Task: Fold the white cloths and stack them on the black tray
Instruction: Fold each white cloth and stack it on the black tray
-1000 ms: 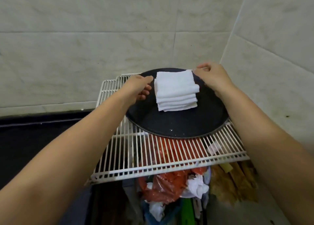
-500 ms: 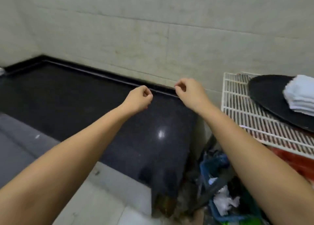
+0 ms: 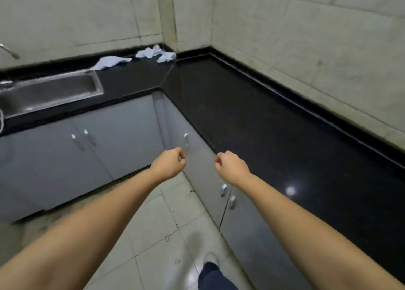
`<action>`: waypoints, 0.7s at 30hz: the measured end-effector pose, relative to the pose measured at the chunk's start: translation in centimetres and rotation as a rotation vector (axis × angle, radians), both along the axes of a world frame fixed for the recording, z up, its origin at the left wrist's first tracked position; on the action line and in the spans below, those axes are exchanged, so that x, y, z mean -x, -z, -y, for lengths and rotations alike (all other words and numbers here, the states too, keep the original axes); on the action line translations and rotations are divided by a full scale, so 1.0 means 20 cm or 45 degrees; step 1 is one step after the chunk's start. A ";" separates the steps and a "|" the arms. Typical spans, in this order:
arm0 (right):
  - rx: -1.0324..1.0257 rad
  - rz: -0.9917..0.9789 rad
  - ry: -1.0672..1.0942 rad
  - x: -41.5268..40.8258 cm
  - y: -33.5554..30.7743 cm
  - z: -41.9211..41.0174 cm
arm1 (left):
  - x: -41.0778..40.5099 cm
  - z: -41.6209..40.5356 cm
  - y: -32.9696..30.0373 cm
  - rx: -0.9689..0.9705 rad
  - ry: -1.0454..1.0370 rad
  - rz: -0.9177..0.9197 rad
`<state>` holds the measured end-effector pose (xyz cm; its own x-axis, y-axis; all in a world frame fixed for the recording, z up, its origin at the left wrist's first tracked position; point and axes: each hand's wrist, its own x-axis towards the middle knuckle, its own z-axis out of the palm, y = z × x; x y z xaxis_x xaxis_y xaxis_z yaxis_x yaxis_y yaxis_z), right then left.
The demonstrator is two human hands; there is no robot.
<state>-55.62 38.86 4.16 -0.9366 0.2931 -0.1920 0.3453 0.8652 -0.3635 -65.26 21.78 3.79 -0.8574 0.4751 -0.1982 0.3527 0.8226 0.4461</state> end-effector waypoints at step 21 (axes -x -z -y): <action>0.003 0.093 -0.274 2.07 0.12 -0.21 | 1.86 -0.09 0.13 -0.067 -0.259 0.152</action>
